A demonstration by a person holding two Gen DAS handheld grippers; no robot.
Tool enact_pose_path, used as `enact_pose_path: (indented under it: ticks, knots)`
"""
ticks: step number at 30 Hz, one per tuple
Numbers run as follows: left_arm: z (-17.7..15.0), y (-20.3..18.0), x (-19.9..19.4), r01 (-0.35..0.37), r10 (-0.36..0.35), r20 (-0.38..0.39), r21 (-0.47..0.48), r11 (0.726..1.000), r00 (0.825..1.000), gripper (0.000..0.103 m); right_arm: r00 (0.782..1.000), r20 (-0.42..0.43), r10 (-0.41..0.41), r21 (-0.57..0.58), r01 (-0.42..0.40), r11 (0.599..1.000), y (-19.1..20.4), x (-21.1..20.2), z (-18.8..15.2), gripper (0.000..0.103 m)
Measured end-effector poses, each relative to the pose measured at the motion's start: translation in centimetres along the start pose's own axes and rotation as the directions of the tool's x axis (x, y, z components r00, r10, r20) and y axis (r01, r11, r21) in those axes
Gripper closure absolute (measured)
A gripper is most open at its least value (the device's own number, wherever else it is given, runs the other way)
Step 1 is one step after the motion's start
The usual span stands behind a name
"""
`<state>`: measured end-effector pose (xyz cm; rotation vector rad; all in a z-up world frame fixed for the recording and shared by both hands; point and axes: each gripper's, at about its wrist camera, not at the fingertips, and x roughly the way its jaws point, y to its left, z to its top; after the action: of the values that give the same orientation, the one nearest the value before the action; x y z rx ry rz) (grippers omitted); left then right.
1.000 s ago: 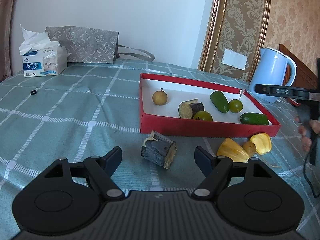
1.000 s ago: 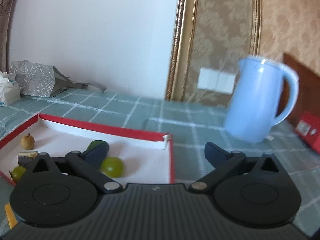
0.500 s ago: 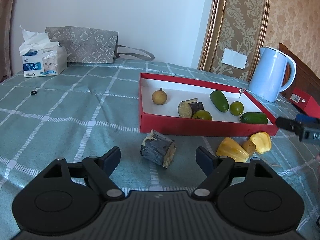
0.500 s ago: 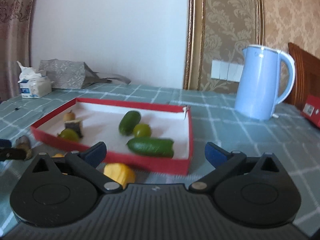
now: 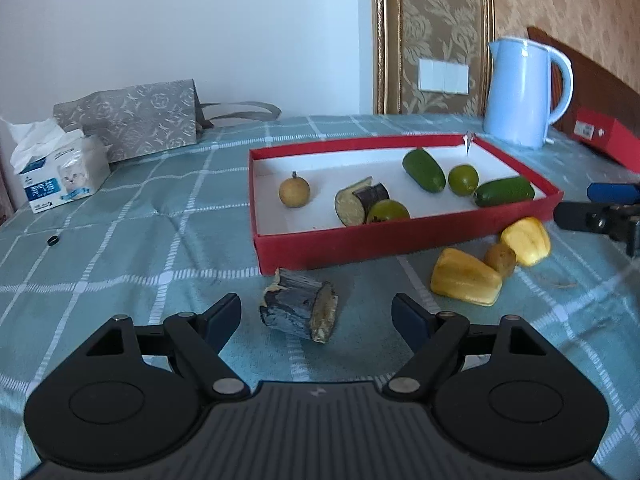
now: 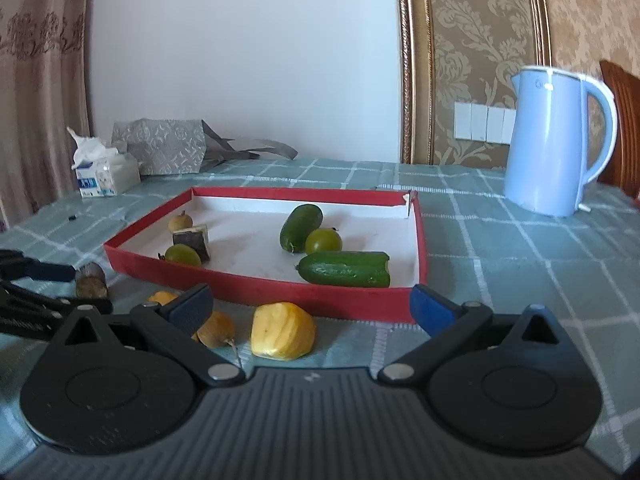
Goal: Organize fruits
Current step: 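Close the left gripper on the grey bark log piece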
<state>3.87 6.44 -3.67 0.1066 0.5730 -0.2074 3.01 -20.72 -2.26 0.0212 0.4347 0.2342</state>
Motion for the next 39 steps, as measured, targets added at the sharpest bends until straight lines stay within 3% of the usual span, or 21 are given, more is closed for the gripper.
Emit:
enact_pose_path:
  ticks: [19, 23, 28, 34, 39]
  knots:
    - [0.3, 0.5, 1.4, 0.053, -0.053, -0.038, 0.004, 0.999, 0.998, 0.021, 0.999, -0.037, -0.013, 0.013, 0.013, 1.0, -0.3, 0.9, -0.2, 0.0]
    - [0.4, 0.5, 1.5, 0.055, -0.055, -0.036, 0.002, 0.998, 0.998, 0.044, 0.999, -0.033, -0.034, 0.025, 0.035, 0.999, -0.6, 0.9, -0.2, 0.0]
    - [0.4, 0.8, 1.4, 0.03, -0.031, -0.026, -0.032, 0.999, 0.999, 0.064, 0.998, -0.029, -0.057, 0.025, 0.058, 0.998, -0.9, 0.9, -0.1, 0.0]
    - [0.5, 0.0, 1.2, -0.001, -0.001, -0.019, -0.093, 0.996, 1.0, 0.064, 0.982, -0.029, -0.189, 0.017, 0.19, 0.982, -1.7, 0.7, -0.1, 0.0]
    - [0.5, -1.6, 1.1, 0.008, -0.01, -0.022, -0.087, 0.996, 1.0, 0.064, 0.989, -0.05, -0.136, 0.06, 0.139, 0.988, -2.6, 0.6, -0.2, 0.0]
